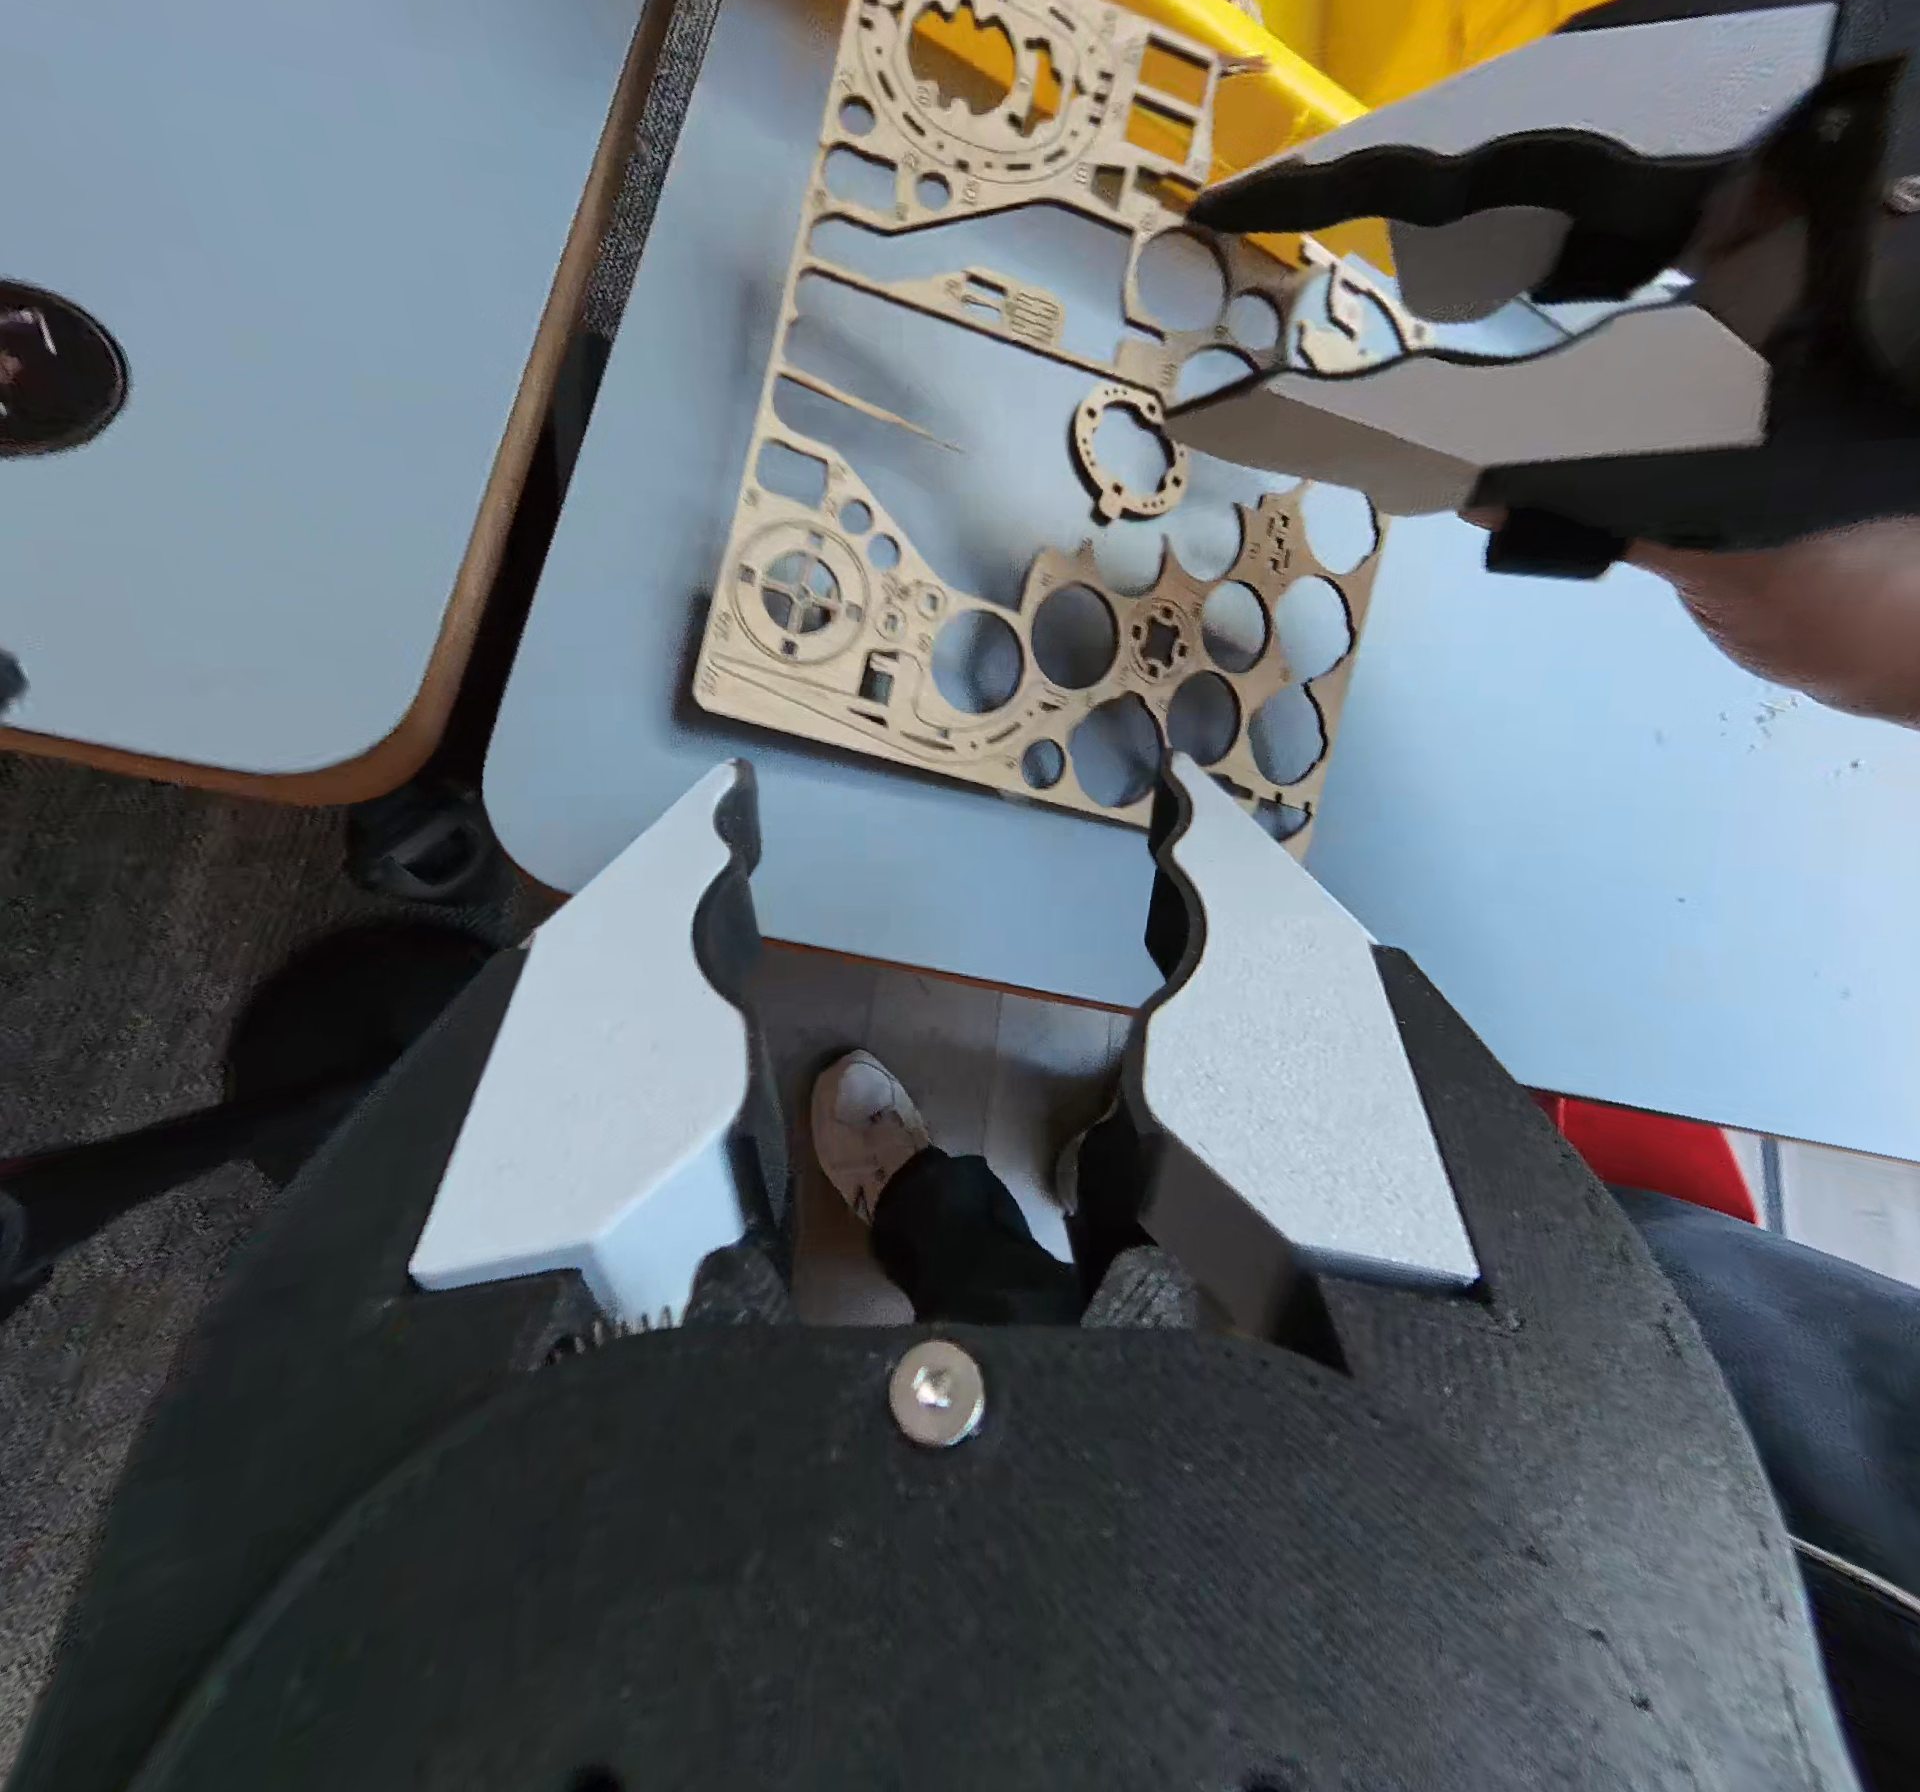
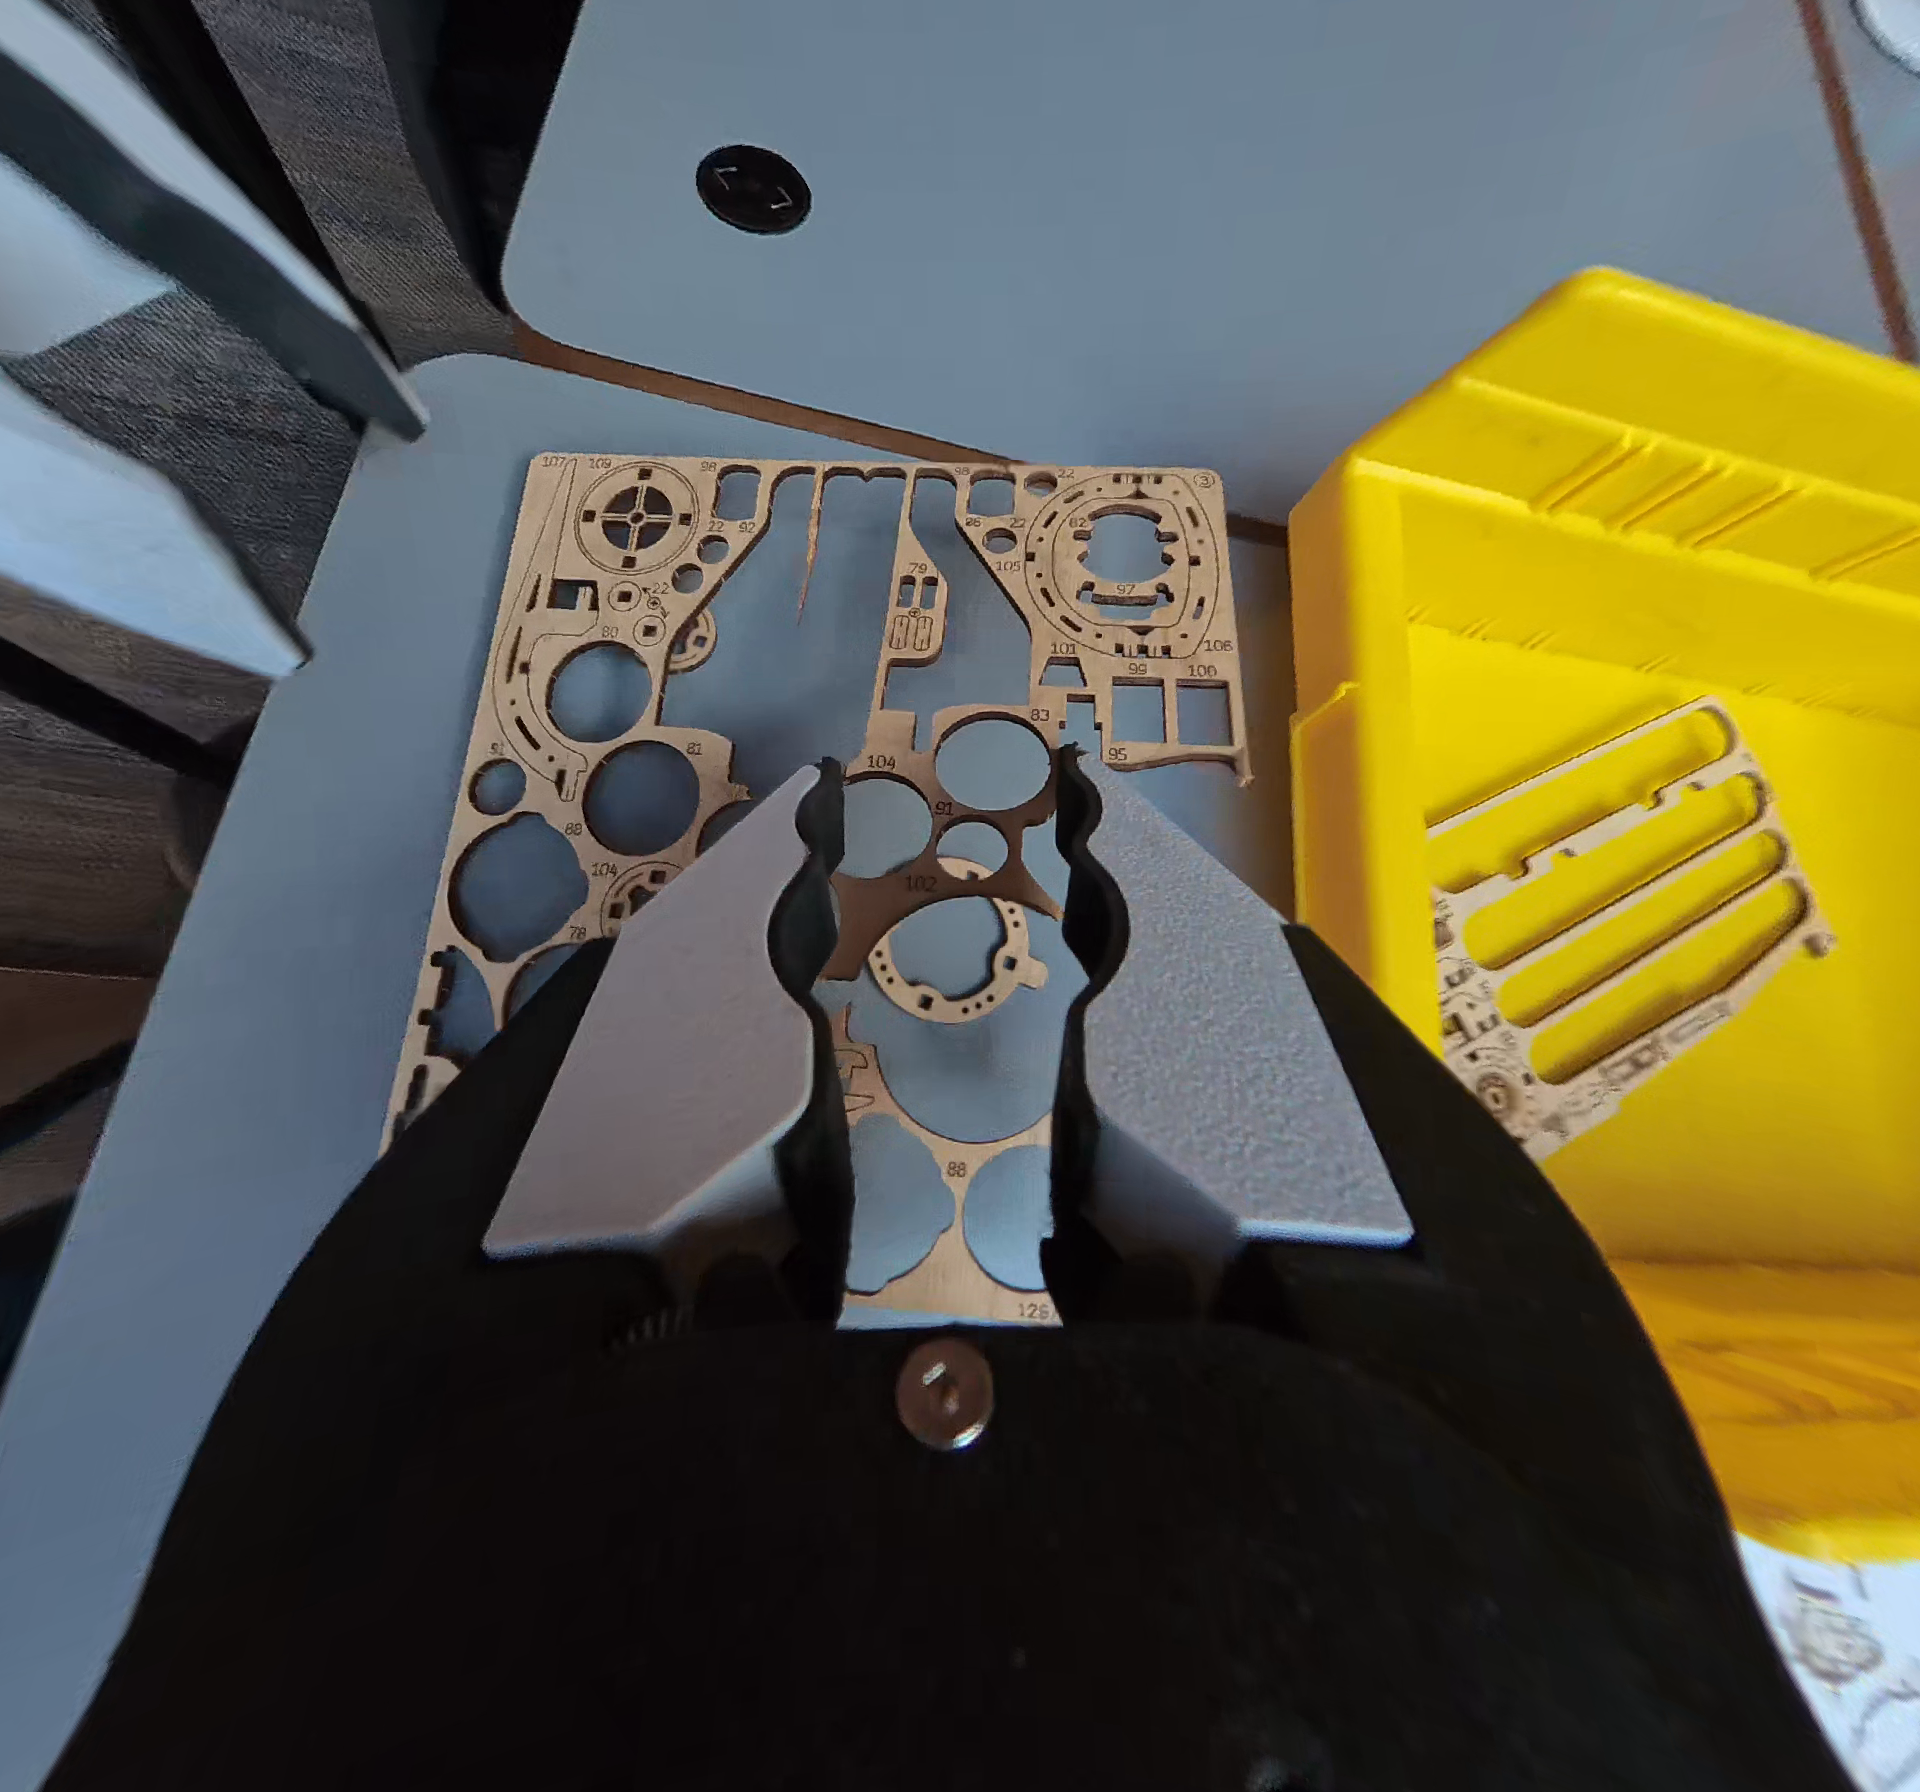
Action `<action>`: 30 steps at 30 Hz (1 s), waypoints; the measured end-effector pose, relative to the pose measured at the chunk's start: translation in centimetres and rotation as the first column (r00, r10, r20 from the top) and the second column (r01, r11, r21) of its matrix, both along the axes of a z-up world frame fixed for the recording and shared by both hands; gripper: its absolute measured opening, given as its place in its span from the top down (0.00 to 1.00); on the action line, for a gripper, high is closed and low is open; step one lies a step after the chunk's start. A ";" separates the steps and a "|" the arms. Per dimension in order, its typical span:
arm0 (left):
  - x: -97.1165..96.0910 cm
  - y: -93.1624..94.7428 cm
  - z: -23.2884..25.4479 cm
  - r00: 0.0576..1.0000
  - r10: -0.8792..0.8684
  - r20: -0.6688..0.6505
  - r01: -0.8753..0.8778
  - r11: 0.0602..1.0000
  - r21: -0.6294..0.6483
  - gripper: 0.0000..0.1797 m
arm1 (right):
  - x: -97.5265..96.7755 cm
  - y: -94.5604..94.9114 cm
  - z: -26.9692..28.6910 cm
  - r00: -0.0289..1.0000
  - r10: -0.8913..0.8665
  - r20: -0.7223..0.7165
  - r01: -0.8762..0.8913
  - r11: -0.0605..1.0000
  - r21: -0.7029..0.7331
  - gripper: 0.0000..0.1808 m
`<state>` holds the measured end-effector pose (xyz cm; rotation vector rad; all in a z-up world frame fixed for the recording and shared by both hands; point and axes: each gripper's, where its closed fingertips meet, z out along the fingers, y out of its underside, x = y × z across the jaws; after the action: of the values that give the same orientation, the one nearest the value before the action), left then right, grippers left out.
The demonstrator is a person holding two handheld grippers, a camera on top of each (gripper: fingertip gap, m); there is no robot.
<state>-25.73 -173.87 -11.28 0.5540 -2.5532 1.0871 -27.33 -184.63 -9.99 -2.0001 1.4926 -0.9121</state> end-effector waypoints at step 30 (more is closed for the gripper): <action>-9.1 -4.5 8.3 0.817 -0.506 -0.276 0.438 0.857 -0.272 0.99 | -10.5 -1.4 12.2 0.962 0.183 0.202 -0.210 0.971 0.119 0.70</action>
<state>-34.85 -178.32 -2.95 0.0282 -2.0845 0.9450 -37.85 -186.04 2.22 -1.8644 1.1953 -0.8633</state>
